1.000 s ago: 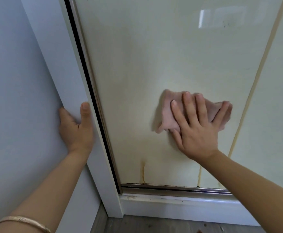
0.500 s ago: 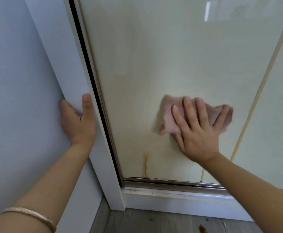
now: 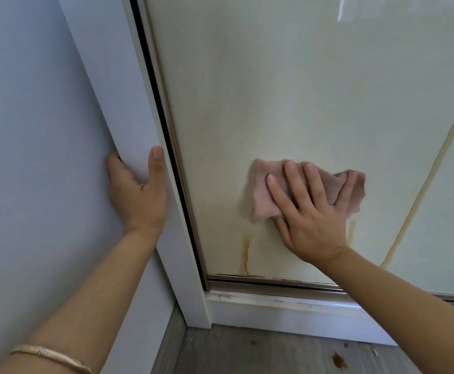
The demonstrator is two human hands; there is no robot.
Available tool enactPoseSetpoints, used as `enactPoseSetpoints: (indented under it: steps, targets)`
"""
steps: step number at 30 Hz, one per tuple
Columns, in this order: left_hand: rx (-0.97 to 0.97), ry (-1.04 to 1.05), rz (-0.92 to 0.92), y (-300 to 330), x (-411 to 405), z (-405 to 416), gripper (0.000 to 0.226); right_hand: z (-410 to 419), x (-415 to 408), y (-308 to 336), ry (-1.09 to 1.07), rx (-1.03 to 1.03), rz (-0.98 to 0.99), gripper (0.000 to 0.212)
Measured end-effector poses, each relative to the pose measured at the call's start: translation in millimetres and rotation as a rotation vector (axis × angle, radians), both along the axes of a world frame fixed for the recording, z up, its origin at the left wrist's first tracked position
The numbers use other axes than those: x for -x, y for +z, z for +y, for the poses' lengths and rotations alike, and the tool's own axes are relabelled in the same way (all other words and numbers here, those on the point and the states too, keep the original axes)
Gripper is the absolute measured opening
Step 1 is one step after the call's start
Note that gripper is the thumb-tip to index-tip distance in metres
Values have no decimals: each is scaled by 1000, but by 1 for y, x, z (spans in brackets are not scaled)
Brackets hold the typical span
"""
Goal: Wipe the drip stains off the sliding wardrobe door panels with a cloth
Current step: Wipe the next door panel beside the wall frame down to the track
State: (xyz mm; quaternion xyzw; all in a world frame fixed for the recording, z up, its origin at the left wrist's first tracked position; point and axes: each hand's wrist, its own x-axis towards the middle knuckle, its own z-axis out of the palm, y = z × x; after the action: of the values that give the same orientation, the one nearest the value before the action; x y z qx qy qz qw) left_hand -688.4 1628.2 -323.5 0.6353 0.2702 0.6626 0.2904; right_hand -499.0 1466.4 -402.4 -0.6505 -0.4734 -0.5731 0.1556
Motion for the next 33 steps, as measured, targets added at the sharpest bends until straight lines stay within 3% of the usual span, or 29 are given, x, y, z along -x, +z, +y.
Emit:
enactPoseSetpoints:
  steps: [8, 12, 18, 33]
  targets:
    - [50, -5, 62, -67, 3, -11, 31, 3, 12, -90, 54, 217, -71, 59]
    - [106, 1, 52, -75, 2, -12, 38, -10, 17, -129, 37, 355, -72, 78]
    - [105, 24, 48, -80, -1, -8, 45, 8, 31, -118, 108, 332, -18, 68]
    - [81, -21, 52, -81, 2, -8, 29, -16, 25, -131, 100, 464, -41, 67]
